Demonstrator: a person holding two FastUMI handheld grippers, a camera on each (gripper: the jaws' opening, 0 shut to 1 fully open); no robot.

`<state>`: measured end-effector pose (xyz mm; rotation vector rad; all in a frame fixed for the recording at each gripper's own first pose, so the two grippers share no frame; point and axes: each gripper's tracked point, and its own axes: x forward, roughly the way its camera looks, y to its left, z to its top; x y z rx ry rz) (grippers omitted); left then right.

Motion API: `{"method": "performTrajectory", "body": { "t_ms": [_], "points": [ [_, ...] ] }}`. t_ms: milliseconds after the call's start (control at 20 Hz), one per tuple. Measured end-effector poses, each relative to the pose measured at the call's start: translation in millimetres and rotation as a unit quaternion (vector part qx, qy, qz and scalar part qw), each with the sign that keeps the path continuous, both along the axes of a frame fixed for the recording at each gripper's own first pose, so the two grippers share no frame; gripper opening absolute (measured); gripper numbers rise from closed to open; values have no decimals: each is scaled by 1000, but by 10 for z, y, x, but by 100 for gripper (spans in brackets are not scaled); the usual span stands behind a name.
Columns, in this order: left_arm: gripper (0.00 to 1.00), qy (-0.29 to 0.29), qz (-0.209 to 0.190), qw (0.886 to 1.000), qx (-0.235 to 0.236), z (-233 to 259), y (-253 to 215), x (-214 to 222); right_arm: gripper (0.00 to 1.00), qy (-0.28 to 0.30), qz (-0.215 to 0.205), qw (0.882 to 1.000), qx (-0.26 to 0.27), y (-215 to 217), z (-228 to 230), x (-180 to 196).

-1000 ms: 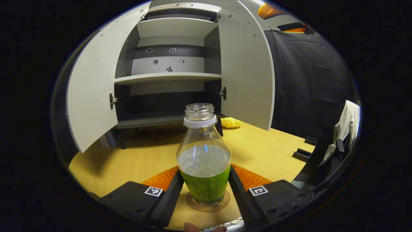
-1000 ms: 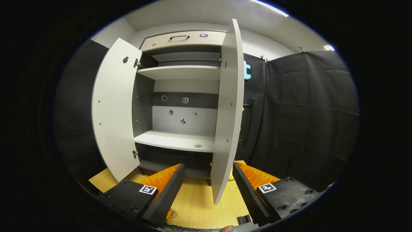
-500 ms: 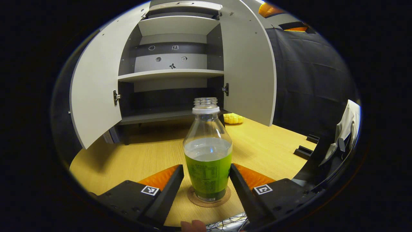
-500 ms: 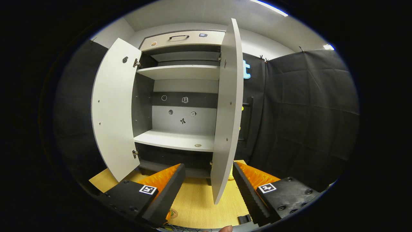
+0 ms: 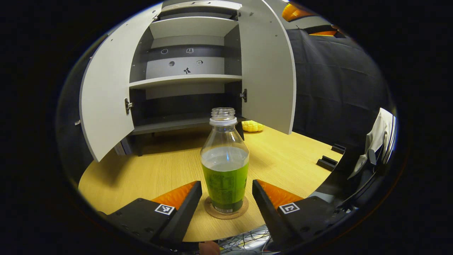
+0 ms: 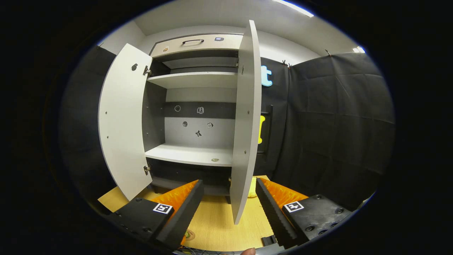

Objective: Grasp the bottle in the cabinet with the left hand and place it on the coaster, then close the right door with the right hand and the left door with the left hand.

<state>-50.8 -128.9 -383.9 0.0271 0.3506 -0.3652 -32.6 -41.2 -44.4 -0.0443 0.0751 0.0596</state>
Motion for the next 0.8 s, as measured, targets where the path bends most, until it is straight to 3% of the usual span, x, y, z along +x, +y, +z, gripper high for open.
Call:
{"method": "performTrajectory", "body": {
  "t_ms": [200, 450, 800],
  "points": [
    [92, -2, 18, 1000, -10, 305, 141, -172, 98, -5, -9, 1000, 6, -114, 20, 23],
    [91, -23, 48, 998, -25, 1064, 355, -245, 98, -14, -26, 999, 20, -381, 74, 146],
    [91, -79, 98, 991, -45, 2154, 633, -50, 98, -42, -87, 995, 16, -1049, 250, 685]
  ]
}}
